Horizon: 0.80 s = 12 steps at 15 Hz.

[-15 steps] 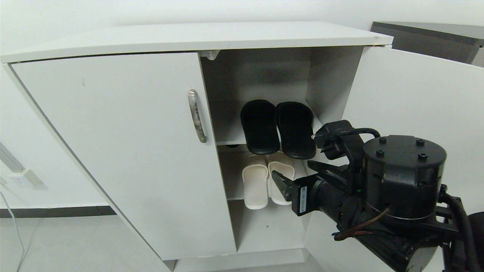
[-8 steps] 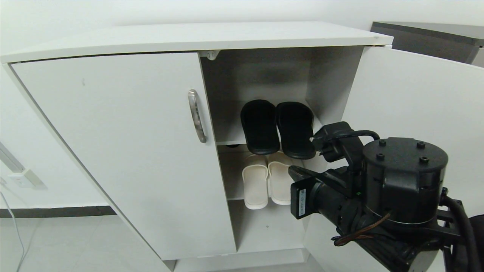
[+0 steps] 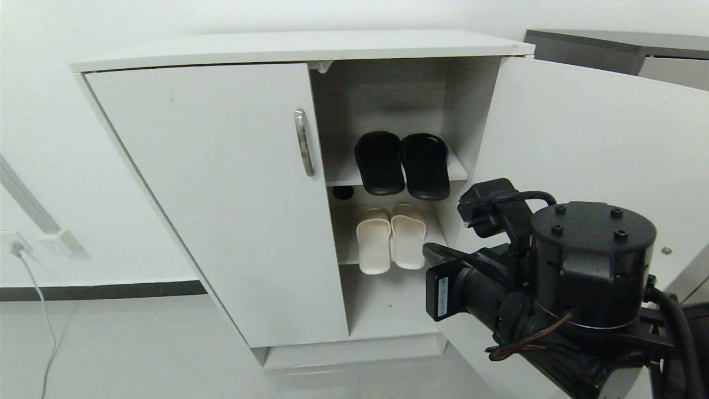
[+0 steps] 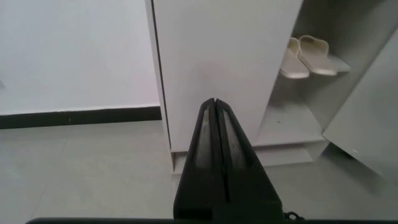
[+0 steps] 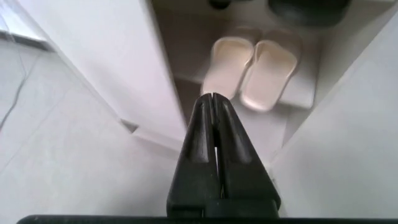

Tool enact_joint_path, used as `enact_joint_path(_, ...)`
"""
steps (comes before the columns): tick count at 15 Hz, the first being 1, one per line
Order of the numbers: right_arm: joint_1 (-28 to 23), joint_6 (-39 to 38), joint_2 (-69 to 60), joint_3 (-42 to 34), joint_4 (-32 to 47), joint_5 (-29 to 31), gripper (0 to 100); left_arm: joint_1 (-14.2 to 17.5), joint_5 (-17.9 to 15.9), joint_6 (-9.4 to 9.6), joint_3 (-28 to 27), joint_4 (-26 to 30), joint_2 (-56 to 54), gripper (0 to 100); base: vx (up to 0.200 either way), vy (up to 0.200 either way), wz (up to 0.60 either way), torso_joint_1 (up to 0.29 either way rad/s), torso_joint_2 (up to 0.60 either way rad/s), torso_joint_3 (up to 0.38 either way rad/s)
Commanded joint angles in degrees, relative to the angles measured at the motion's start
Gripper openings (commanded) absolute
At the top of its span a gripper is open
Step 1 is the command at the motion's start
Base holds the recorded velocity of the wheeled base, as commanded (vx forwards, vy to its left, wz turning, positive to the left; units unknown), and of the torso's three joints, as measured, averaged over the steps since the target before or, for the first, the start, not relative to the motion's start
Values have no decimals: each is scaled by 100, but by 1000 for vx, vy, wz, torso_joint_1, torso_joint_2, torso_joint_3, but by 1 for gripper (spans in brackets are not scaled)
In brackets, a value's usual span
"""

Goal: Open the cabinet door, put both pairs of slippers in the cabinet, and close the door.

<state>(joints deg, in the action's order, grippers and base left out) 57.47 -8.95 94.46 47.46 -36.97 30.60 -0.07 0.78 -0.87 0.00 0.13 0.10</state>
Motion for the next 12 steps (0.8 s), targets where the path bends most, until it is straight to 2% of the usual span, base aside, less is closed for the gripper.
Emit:
enact_joint_path(1, 1, -2, 46, -8, -12, -1, 0, -1, 1, -1, 0, -5, -1, 0, -200, 0, 0, 2, 2, -2)
enact_joint_path(12, -139, -2, 125, -105, -3, -36, 0, -1, 1, -1, -9, -5, -1, 0, -200, 0, 0, 2, 1, 3)
